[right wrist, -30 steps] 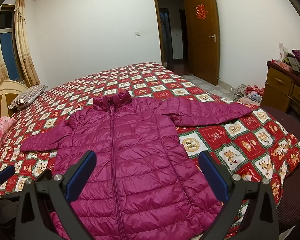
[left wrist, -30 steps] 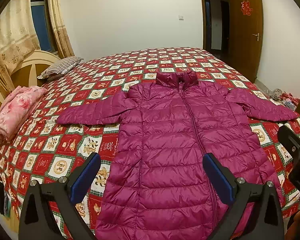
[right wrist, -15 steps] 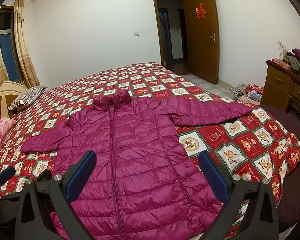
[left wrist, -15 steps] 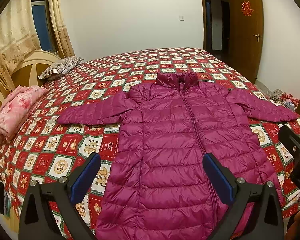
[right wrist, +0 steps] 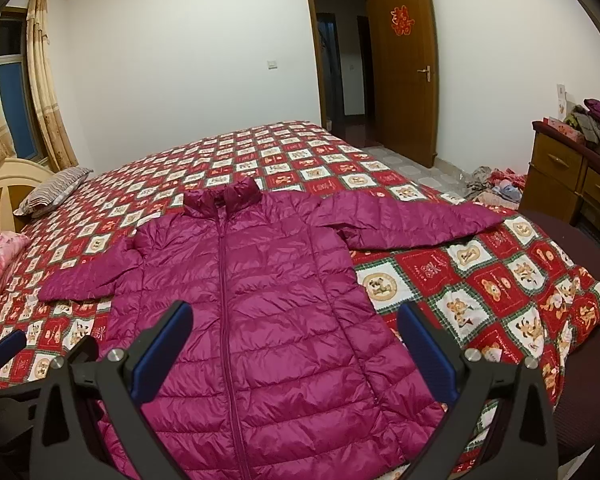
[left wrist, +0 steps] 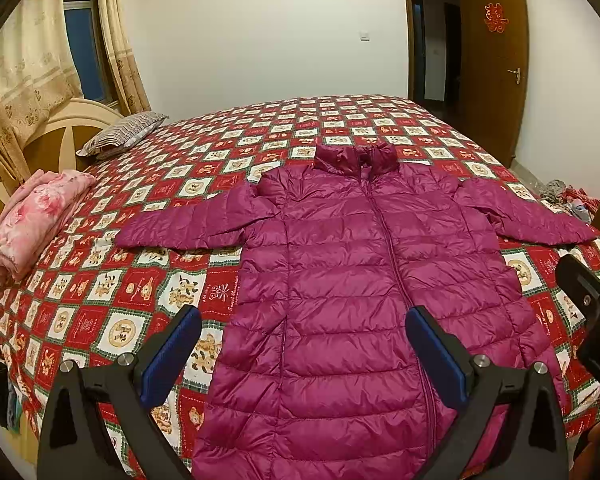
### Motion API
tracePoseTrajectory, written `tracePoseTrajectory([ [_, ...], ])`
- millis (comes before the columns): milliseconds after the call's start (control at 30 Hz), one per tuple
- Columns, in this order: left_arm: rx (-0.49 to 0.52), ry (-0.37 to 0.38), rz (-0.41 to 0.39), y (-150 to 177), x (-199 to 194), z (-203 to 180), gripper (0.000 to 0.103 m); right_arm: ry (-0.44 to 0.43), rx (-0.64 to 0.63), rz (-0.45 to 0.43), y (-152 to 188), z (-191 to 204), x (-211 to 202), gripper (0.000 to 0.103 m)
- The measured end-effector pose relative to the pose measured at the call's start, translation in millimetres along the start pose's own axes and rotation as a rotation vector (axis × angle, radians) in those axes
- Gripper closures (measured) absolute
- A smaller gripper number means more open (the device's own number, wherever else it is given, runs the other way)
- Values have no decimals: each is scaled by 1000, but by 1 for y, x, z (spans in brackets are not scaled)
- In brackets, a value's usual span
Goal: Fold large clothes
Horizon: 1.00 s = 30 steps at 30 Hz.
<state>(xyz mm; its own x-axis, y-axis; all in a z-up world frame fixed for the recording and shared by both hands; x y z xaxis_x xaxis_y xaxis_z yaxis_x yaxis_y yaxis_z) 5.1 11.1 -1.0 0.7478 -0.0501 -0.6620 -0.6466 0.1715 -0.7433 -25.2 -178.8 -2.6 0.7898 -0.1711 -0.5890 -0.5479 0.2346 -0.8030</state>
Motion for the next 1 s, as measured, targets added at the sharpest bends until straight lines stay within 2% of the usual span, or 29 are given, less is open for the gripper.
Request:
tracePoseTrajectory([
  [1000, -3, 1, 0, 0, 0, 1, 1, 4, -7, -4, -2, 5, 1, 0],
])
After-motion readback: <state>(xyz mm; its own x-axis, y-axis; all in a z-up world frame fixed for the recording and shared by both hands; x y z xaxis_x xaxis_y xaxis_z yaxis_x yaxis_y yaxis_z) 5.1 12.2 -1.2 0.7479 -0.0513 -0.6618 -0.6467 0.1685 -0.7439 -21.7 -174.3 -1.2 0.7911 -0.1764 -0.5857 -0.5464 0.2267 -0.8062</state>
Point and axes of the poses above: each gripper's, at about its wrist camera, not at the fingertips, and x roughly the way its jaws point, z to its left, y to its underside, the point moved 1 cm from there along x, roughly the way its jaws point
